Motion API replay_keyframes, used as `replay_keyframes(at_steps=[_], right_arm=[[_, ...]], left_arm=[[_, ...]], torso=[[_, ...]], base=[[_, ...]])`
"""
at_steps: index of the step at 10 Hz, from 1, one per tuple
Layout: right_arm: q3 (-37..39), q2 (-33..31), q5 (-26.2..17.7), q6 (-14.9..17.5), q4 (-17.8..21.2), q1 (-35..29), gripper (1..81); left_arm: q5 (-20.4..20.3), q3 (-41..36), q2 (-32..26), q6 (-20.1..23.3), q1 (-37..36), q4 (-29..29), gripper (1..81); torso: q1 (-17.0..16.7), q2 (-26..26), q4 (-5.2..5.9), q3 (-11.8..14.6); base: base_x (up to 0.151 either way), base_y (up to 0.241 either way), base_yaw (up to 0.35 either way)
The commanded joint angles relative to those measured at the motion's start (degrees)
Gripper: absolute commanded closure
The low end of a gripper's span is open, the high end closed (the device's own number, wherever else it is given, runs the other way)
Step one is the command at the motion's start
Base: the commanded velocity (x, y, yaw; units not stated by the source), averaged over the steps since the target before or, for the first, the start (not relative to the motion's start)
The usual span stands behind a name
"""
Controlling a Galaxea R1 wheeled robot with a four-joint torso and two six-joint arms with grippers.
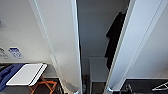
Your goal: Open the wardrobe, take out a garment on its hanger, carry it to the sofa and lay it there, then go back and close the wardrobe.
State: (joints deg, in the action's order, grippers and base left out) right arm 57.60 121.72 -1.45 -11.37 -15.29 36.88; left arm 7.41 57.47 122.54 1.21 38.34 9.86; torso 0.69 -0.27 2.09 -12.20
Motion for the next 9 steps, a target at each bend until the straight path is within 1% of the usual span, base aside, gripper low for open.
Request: replay_keyframes(at_steps=[1,3,9], right_arm=[[-4.3,-0.9,-4.5,-1.0,0.9,-3.9,1.0],[-4.3,-1.7,-4.5,-0.9,1.0,-3.6,1.0],[-5.3,-5.3,-3.1,-0.8,0.9,-1.7,1.0]], left_arm=[[5.5,-7.6,-3.2,-0.9,-2.9,0.1,1.0],[5.4,-10.4,-6.5,-0.9,-2.8,0.2,1.0],[5.2,-11.4,-9.8,-0.9,1.2,1.7,1.0]], torso=[[0.0,0.0,0.0,0.0],[0.0,0.0,0.0,0.0],[0.0,0.0,0.0,0.0]], base=[[0.0,0.0,0.0],[0.0,0.0,0.0],[0.0,0.0,0.0]])
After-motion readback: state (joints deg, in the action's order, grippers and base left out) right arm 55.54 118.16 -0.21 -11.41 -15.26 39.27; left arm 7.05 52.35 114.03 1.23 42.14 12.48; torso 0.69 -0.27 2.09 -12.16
